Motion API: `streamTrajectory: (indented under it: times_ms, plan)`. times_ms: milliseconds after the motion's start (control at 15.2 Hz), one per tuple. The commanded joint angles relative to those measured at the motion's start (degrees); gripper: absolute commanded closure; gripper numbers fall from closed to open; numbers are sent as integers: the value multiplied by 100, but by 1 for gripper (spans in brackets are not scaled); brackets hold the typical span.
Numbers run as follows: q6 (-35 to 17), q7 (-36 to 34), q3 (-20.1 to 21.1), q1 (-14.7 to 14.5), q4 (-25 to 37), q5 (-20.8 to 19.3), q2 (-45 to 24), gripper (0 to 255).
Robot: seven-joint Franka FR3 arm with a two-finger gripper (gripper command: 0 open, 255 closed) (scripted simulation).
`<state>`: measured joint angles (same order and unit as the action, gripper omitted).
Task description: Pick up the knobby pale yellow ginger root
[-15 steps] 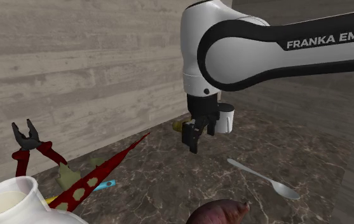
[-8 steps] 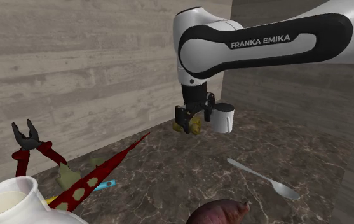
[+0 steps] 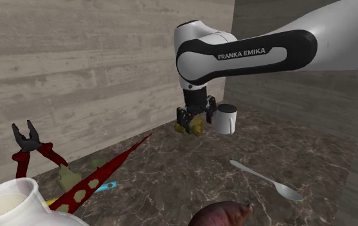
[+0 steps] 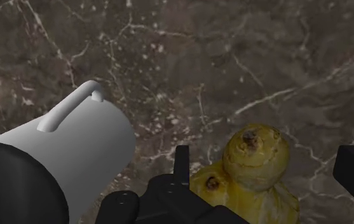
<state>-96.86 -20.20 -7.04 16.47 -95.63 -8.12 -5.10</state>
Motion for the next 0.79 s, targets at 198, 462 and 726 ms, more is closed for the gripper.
streamTrajectory:
  times_ms: [198, 462, 726]
  plan:
    - [-251, -26, -7, 9, -240, -5, -9, 0]
    - [-244, -36, -2, 3, -229, -4, -14, 255]
    - [-241, -36, -1, 2, -224, -4, -16, 255]
